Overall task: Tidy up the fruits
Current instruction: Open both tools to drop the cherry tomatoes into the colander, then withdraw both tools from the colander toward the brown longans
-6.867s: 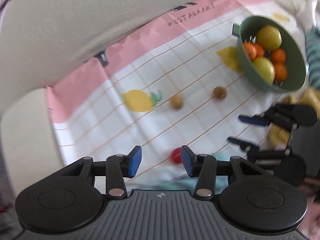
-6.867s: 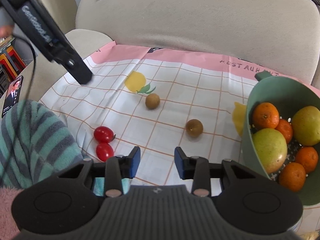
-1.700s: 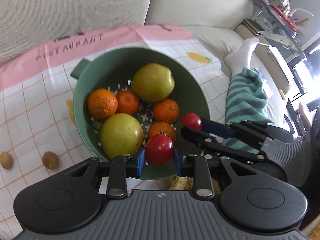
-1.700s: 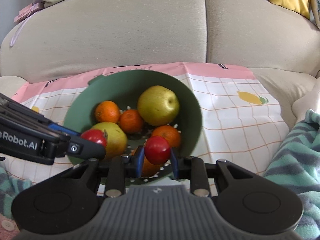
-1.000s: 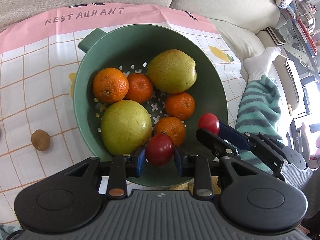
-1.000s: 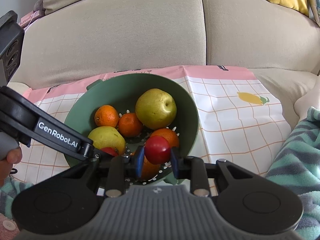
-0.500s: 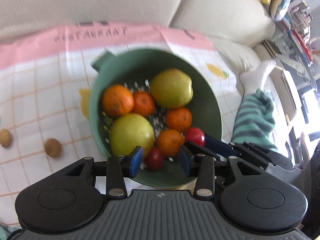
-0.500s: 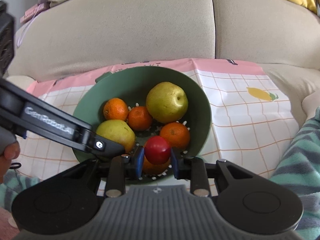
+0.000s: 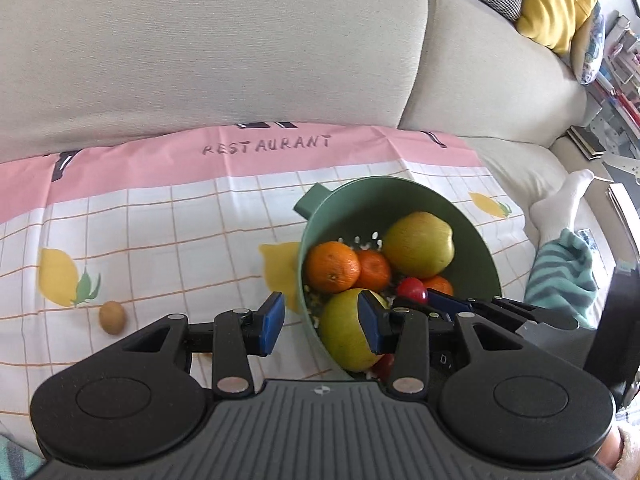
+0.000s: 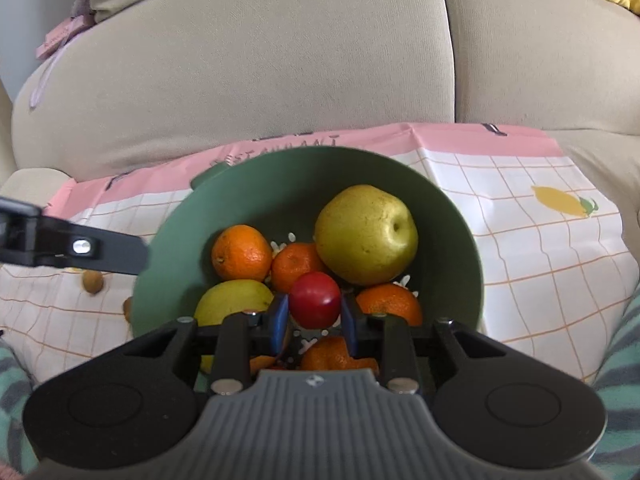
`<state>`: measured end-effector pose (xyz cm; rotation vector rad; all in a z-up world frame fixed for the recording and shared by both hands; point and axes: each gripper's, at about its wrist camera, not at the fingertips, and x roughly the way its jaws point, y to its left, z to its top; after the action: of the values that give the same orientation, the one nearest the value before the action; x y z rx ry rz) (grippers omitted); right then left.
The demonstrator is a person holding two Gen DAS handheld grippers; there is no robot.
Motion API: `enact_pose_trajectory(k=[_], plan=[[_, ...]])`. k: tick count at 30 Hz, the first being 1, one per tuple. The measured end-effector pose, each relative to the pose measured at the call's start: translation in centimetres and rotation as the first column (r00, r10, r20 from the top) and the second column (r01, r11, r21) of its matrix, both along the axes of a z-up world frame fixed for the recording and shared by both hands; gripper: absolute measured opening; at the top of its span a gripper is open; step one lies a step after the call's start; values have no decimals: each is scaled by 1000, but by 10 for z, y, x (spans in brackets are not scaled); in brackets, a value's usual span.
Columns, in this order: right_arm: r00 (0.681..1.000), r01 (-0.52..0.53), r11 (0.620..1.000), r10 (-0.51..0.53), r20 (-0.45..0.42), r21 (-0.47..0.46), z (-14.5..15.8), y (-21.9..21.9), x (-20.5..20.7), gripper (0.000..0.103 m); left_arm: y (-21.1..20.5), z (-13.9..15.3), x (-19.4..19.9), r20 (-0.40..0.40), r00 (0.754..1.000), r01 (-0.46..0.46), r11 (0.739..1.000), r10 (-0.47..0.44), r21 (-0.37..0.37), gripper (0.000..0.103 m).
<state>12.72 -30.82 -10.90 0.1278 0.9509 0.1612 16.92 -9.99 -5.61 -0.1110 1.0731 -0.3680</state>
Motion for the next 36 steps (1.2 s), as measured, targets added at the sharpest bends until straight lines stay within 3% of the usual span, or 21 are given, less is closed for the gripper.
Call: enact_pose_trajectory(k=[19, 31, 36], plan=[[999, 41, 999, -41, -25, 32, -6, -4, 5, 28, 12, -6, -9, -24, 1000, 1, 1000, -2, -7, 51], [997, 70, 997, -70, 30, 14, 19, 4, -17, 52, 27, 14, -27, 59, 998, -14, 1000, 13, 23, 53], [995, 71, 997, -72, 66, 16, 36, 13, -28, 55, 35, 26, -36, 116, 993, -19, 999, 14, 44, 53]])
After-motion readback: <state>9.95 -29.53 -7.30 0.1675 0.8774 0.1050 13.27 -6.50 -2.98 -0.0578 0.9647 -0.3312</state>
